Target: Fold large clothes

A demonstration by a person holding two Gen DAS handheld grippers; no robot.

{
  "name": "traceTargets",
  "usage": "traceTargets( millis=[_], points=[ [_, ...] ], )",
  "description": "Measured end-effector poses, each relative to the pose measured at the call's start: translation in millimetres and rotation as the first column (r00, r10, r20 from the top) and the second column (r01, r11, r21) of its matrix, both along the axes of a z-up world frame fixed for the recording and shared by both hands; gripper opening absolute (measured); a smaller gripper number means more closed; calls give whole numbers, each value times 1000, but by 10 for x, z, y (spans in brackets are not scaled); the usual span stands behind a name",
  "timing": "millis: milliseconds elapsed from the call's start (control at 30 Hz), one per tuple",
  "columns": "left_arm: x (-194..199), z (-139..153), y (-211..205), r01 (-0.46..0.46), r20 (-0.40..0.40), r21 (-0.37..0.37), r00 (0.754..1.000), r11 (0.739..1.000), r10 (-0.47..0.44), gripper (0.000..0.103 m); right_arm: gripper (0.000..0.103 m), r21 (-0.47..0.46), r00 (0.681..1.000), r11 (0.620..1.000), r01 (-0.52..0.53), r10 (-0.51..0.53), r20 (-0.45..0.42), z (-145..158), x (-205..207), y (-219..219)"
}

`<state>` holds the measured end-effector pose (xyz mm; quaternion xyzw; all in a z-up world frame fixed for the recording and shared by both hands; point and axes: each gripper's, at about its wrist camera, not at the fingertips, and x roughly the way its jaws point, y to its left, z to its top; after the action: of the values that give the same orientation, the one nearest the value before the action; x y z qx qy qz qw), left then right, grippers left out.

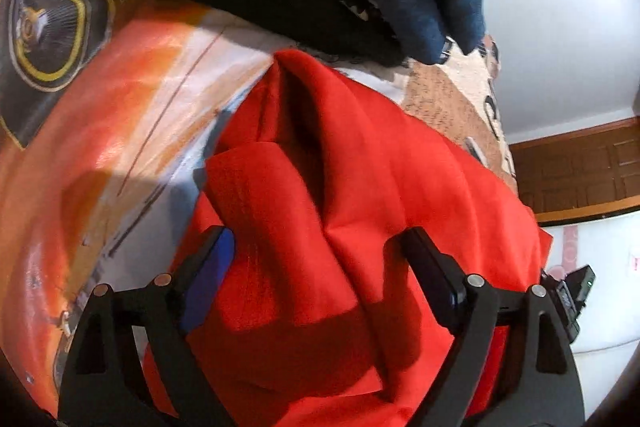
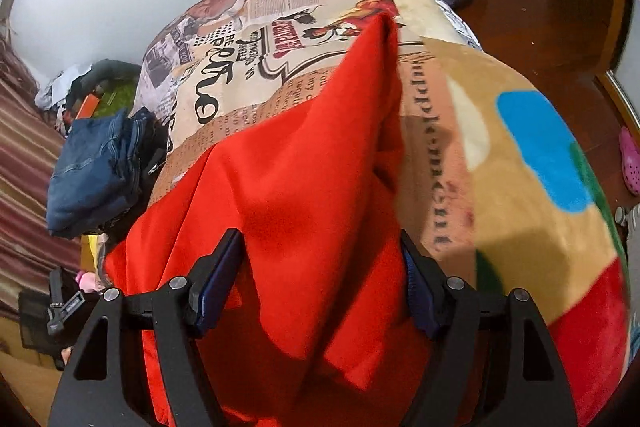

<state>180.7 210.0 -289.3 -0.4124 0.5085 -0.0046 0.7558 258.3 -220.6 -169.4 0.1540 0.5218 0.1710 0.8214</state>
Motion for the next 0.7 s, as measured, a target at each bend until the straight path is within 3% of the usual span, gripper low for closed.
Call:
traceTargets(
  millis=[67, 100, 133, 200, 267, 467, 700],
  points=[
    [27, 51, -60, 26, 34, -21, 999, 999, -25, 81, 64, 5, 1000, 1000, 11, -11, 12, 3, 1, -11],
    [67, 80, -96, 39, 49, -23, 998, 999, -37, 70, 53, 7, 1000, 1000, 12, -12, 21, 19, -12, -9],
    [90, 131, -154, 59, 64, -10, 996, 998, -59, 65, 48, 12, 1000, 1000, 13, -13, 28, 32, -12, -15],
    [131, 224, -261, 95, 86, 47, 991, 994, -99, 38, 28, 40, 999, 999, 12, -13, 40, 71, -27, -39],
    [162, 332, -363, 125, 102, 108, 985, 986, -136, 19, 18, 69, 998, 998, 9, -13, 61, 129, -56, -61],
    [260, 847, -446, 117, 209, 188, 965, 975, -156, 15, 11, 120, 986, 993, -2, -18, 166, 506, -152, -92],
    [540, 1644, -580, 102, 370, 298, 904, 949, -213, 15, 10, 101, 939, 995, 6, -40, 342, 1054, -165, -30]
  ],
)
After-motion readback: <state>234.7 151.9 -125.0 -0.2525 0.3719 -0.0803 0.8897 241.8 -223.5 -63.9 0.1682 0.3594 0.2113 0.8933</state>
